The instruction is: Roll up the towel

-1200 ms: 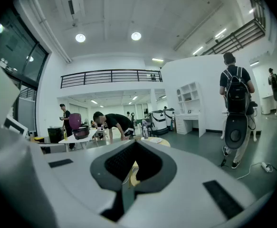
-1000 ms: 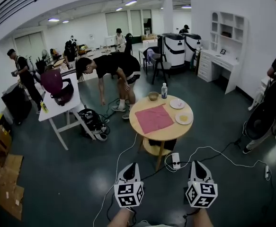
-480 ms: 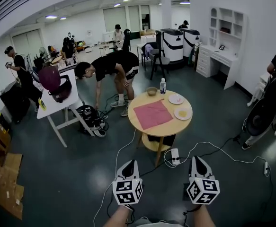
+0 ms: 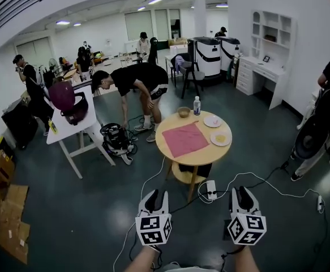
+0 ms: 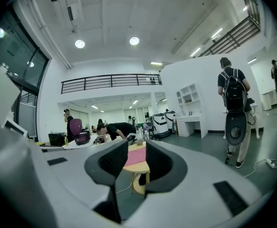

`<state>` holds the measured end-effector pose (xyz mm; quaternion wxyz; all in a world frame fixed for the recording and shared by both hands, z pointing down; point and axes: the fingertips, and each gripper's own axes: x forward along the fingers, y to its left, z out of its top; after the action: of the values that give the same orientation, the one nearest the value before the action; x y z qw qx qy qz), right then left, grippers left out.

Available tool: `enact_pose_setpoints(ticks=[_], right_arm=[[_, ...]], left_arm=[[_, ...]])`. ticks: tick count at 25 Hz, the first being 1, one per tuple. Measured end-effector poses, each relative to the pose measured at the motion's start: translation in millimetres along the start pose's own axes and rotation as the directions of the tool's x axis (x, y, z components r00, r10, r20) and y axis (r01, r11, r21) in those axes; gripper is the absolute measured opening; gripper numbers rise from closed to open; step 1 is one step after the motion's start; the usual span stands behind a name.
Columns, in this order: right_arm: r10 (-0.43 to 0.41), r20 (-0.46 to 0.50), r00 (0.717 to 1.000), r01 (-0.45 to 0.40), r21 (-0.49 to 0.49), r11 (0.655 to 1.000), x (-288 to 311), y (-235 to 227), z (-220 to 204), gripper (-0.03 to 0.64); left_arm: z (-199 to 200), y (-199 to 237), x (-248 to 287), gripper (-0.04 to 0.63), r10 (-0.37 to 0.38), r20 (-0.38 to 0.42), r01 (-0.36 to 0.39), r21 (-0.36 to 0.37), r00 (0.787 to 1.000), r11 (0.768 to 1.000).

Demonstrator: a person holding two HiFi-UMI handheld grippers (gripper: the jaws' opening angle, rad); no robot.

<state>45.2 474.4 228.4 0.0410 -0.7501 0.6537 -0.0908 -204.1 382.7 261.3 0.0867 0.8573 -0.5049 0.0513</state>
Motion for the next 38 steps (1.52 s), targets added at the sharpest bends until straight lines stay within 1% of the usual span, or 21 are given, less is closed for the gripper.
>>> enact_pose_setpoints(ticks=[2,4,6,9,11,14,16,19,24,28,31,38], right_arm=[[0.006,-0.003,1.000,-0.006,0.007,1.000,0,1,-1,0.124],[0.011,-0.005,1.000,-0.011,0.017,1.000,2,1,-2,0.143],[0.011,-0.001,1.000,-0.011,0.021,1.000,5,0,-3,0.175],[0.005,0.011,1.000,-0.005,0.021,1.000,7,-2,0,0.233],[-0.001,0.015,1.000,0.001,0.015,1.000,7,-2,1,0.270],[-0.009,0.020,1.000,0.009,0.006,1.000,9,-1,0,0.333],[-0.014,0.021,1.000,0.014,0.003,1.000,10,-1,-2,0.376],[-0.016,0.021,1.000,0.016,0.007,1.000,12,-2,-4,0.425],[-0.019,0.023,1.000,0.018,0.014,1.000,9,3,-8,0.469],[-0.028,0.025,0.999,0.028,0.014,1.000,12,2,-11,0.483],[-0.036,0.010,0.999,0.035,0.011,0.999,19,7,-16,0.483],[-0.059,-0.024,0.998,0.059,-0.002,0.998,35,23,-23,0.480]], left_arm=[[-2,4,-3,0.127,0.002,-0.001,-0.002,-0.009,1.000,1.000],[-3,6,-3,0.161,-0.006,0.008,0.007,-0.027,1.000,1.000],[-4,7,0,0.221,-0.015,0.018,0.015,-0.038,1.000,0.999],[-2,8,3,0.293,-0.020,0.019,0.021,-0.029,1.000,0.999],[0,9,4,0.362,-0.028,0.018,0.028,-0.026,0.999,0.999],[-1,12,6,0.443,-0.030,0.009,0.030,-0.022,1.000,0.999],[-2,14,8,0.474,-0.025,0.010,0.025,-0.021,1.000,0.999],[-2,16,8,0.500,-0.022,0.019,0.023,-0.038,1.000,0.999],[-3,28,-1,0.522,-0.001,0.035,0.004,-0.068,0.999,0.998],[-6,37,1,0.523,0.012,0.042,-0.008,-0.079,0.999,0.997],[-9,47,4,0.523,0.020,0.038,-0.017,-0.078,0.999,0.997],[-15,69,15,0.523,0.010,0.011,-0.009,-0.081,1.000,0.997]])
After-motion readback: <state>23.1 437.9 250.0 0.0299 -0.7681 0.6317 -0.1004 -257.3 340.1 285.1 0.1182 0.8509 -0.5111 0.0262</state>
